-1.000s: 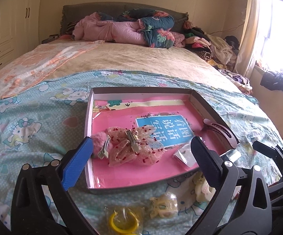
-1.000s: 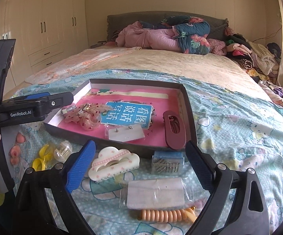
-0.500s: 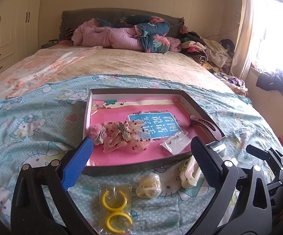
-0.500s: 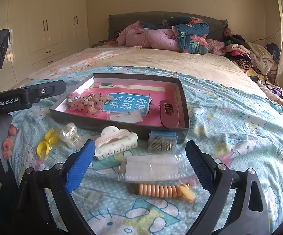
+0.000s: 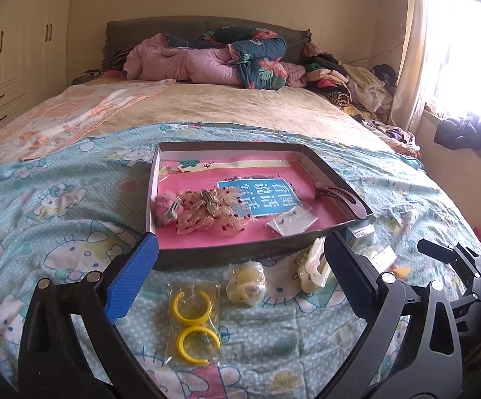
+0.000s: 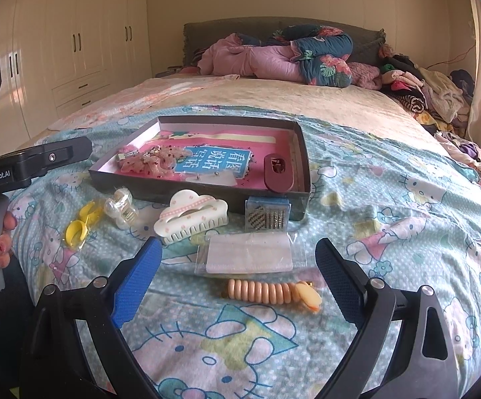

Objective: Organize jewelry
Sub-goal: 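Open and withdraw both tools from the tray back over the bed, then grasp the clear cream-item bag with the left tool while the right tool grasps a clear packet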

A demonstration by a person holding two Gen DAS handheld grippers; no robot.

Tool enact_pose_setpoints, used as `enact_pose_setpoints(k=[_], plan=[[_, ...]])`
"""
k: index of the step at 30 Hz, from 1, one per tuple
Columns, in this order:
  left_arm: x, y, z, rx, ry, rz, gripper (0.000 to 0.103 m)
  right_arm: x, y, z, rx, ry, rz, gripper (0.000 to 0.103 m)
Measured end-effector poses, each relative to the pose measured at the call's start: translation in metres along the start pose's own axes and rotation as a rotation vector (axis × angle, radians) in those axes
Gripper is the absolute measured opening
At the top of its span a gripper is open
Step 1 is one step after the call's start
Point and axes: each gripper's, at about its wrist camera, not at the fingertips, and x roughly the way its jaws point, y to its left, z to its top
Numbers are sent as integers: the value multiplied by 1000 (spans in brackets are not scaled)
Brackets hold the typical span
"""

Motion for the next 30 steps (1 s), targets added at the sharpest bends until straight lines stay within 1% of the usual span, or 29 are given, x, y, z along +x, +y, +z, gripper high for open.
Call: enact_pose_setpoints(k=[9, 19, 25, 30], plan=[[-4, -2, -17, 4, 22, 24, 91, -1, -2, -10, 12, 13, 3, 91], [4, -5, -43, 3, 91, 33, 91, 4, -11, -24, 21, 50, 3, 91], [7, 0, -53, -17, 130, 50, 91, 14, -16, -31, 36, 73, -4, 91], [12, 11, -58, -63, 159, 73, 91, 24, -22, -33, 59, 89, -12, 91]])
